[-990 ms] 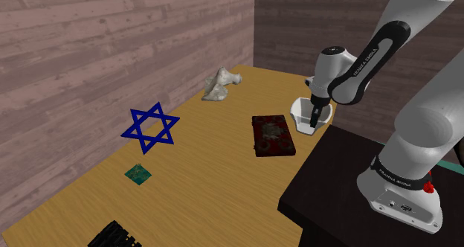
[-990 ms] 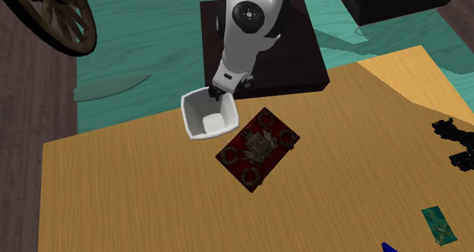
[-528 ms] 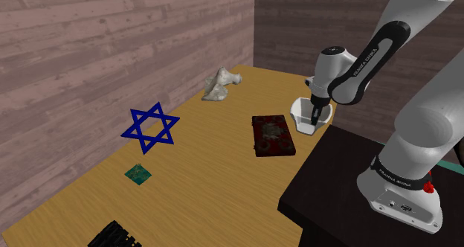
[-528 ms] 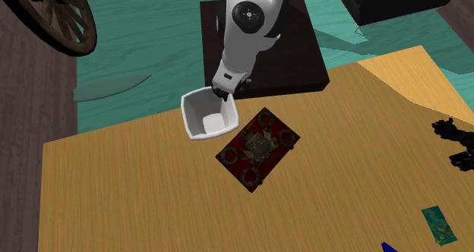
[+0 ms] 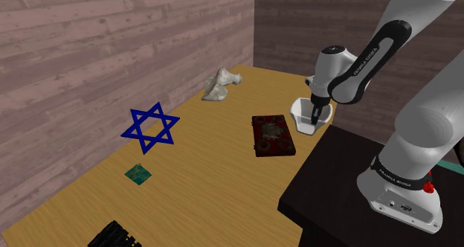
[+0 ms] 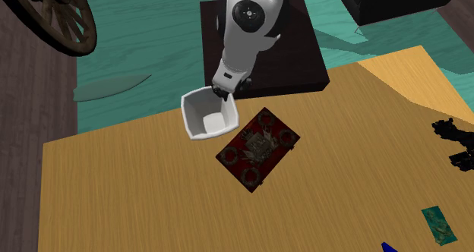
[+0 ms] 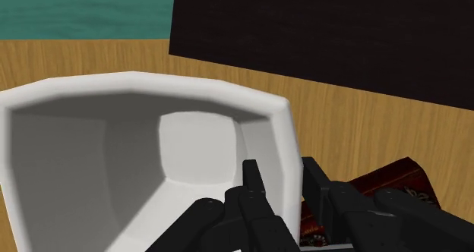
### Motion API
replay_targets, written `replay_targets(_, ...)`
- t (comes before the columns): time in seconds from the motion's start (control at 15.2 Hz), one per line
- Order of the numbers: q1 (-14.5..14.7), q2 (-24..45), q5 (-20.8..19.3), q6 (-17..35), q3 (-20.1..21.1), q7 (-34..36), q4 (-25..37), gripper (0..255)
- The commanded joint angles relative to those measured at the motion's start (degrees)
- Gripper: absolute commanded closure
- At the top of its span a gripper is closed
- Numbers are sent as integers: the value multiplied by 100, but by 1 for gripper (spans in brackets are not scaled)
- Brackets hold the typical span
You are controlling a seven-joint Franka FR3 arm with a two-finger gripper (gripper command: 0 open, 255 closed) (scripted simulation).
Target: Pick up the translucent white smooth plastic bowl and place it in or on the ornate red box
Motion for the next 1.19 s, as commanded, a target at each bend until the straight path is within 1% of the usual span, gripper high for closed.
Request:
replay_targets(0.0, 65, -194, 153, -177, -27, -131, -17, 255)
replay_targets(0.46, 300, -1076, 614, -1054, -119, -534, -16, 255)
replay_targets(1.12, 483, -2108, 976, -2277, -122, -846, 184, 255)
